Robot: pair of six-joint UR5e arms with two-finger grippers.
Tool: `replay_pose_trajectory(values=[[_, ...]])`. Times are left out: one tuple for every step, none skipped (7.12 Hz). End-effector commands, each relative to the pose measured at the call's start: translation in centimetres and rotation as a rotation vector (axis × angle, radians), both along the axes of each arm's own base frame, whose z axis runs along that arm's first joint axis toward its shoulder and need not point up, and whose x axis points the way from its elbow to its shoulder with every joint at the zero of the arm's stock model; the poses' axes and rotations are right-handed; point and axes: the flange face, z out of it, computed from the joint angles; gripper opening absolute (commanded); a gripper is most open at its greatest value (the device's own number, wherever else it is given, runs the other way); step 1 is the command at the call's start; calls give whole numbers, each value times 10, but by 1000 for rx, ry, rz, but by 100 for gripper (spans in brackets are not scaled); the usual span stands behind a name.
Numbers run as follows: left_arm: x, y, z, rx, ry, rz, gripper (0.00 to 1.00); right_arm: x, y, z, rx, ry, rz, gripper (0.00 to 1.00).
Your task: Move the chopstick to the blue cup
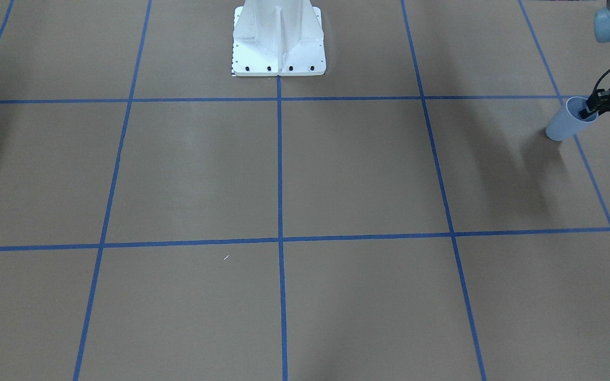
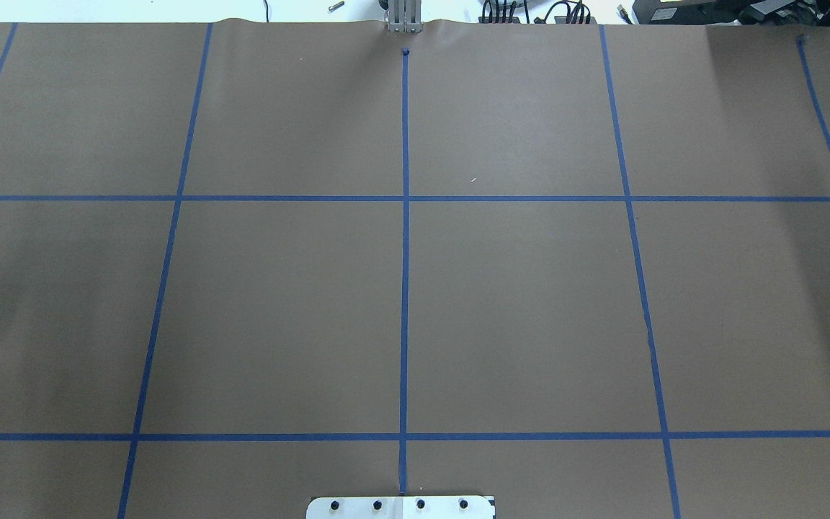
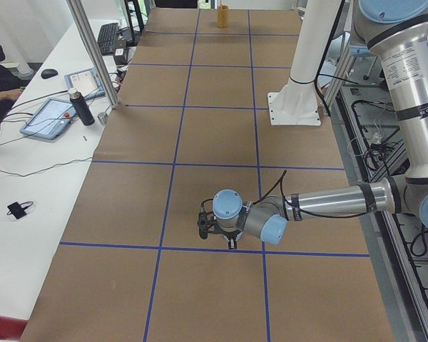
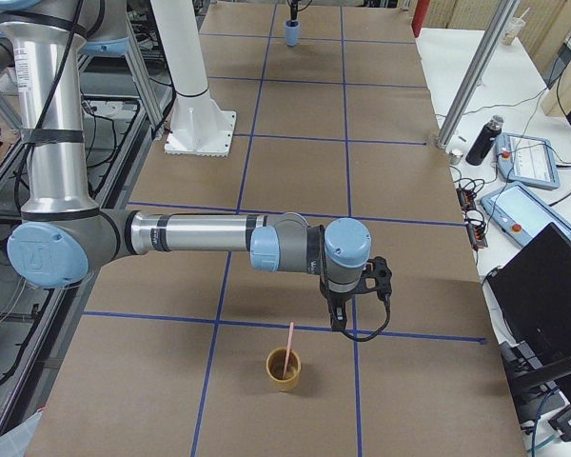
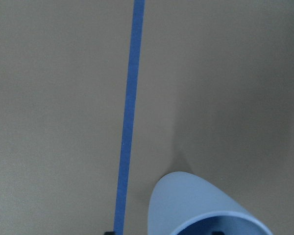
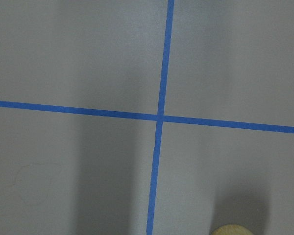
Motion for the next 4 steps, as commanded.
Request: replay_pose_trajectory(values=[[-1, -2, -16, 5, 20, -12, 0, 1, 0, -1, 3, -1, 1, 100], [3, -9, -44, -1, 51, -20, 0, 1, 1, 0, 1, -3, 0, 100], [5, -17, -67, -17, 45, -22, 0, 0, 2, 0, 3, -4, 0, 100], [13, -44, -97, -18, 43, -26, 0, 0, 4, 2, 5, -6, -1, 100]])
